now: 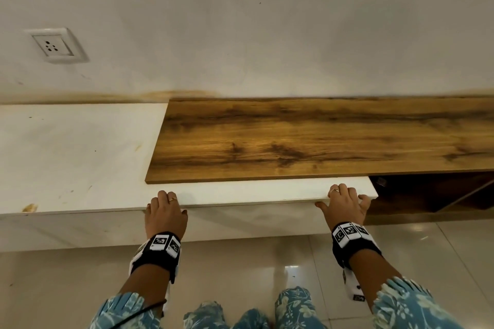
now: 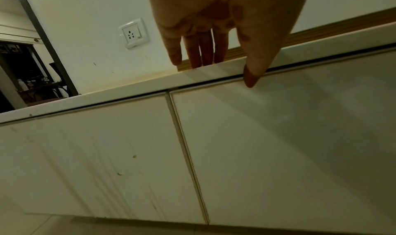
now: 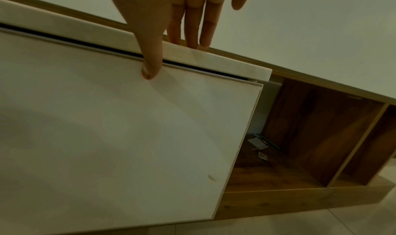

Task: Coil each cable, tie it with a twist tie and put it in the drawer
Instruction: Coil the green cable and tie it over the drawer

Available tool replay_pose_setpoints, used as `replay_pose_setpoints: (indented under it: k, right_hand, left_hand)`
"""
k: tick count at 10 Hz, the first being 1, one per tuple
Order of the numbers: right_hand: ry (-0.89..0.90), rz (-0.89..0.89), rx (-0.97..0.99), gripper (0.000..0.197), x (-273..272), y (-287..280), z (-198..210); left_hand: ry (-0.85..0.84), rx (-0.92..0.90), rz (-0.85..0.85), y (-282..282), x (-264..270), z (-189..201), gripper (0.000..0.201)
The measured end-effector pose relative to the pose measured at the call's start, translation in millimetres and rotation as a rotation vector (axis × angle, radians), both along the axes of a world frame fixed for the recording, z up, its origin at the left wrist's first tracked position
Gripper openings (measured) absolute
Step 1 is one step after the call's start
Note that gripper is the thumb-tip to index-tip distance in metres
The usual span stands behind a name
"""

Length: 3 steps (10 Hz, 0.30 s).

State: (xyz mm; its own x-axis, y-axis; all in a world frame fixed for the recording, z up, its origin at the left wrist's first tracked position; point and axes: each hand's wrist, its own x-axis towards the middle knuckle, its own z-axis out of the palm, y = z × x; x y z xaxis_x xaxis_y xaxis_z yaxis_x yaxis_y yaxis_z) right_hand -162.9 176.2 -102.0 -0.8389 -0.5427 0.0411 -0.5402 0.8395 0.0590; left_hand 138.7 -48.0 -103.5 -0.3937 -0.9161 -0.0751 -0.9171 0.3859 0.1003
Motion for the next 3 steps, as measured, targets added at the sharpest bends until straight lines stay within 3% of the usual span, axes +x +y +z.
replay_pose_setpoints:
  k: [1,2,3]
  right_hand:
    - [-0.005,0.0,-0.014,0.042,2,2,-1]
    - [-0.086,-0.023,-0.146,0.038,14,6,1]
    - [-0.194,-0.019,-0.245,0.062,36,29,-16]
  left_hand:
    - [0.028,-0.011,-0.02,3,6,-8,0.051]
    - [0.083,0.03,-0.021,9,15,-15,0.07]
    - [0.071,0.129,-0.056,36,32,-27,0.09]
